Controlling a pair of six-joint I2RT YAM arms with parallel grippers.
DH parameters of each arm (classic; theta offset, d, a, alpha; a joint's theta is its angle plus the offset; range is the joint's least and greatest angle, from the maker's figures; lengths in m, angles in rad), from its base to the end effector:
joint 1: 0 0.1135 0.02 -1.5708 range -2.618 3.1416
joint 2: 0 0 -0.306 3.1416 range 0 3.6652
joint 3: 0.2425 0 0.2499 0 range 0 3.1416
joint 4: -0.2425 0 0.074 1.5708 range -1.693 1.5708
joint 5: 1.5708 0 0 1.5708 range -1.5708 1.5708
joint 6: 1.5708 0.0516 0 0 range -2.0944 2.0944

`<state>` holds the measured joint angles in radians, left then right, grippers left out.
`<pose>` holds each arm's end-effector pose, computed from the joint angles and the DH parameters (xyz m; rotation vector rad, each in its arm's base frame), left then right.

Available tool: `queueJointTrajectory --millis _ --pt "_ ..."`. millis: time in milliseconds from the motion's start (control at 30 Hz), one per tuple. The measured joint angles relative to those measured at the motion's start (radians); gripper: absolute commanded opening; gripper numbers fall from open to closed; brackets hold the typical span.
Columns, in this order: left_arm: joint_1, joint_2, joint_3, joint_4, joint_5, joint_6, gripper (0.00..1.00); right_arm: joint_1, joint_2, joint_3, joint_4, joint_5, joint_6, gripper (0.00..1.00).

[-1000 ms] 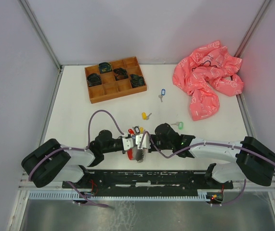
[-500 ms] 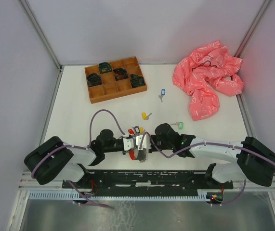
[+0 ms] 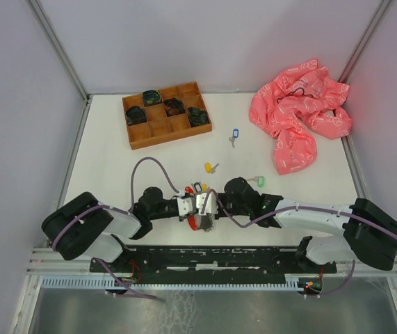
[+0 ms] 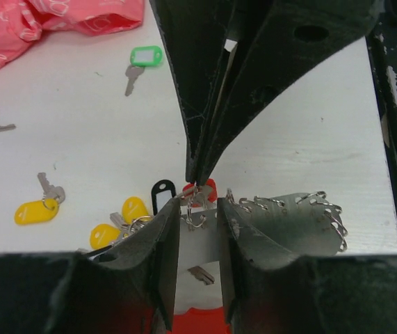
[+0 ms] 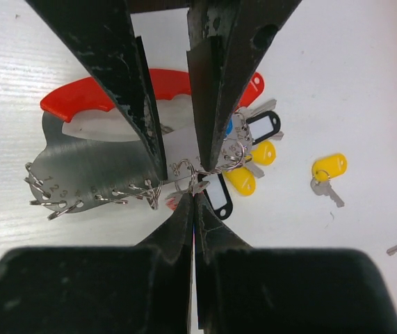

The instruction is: Put the keys on the keyring

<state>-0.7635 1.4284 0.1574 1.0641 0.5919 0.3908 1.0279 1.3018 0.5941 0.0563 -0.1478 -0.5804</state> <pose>0.1389 -0.1728 0.1784 1.3235 1.2353 -0.7909 0.1286 0.2278 0.2206 -1.6729 1.4972 0.4084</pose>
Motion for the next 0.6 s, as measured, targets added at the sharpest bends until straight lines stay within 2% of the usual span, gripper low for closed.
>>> queueJointTrajectory --millis 200,400,600 --pt "0.000 0.002 -0.015 0.098 -0.052 -0.047 0.36 0.013 -0.011 -0.010 0.072 0.013 0.000 0.01" --pt "0.009 0.005 -0.034 0.129 -0.093 -0.075 0.39 0.019 -0.033 -0.029 0.121 0.024 0.002 0.01" --pt "0.022 0.064 -0.067 0.223 -0.119 -0.130 0.40 0.004 -0.047 -0.055 0.142 0.029 0.012 0.01"
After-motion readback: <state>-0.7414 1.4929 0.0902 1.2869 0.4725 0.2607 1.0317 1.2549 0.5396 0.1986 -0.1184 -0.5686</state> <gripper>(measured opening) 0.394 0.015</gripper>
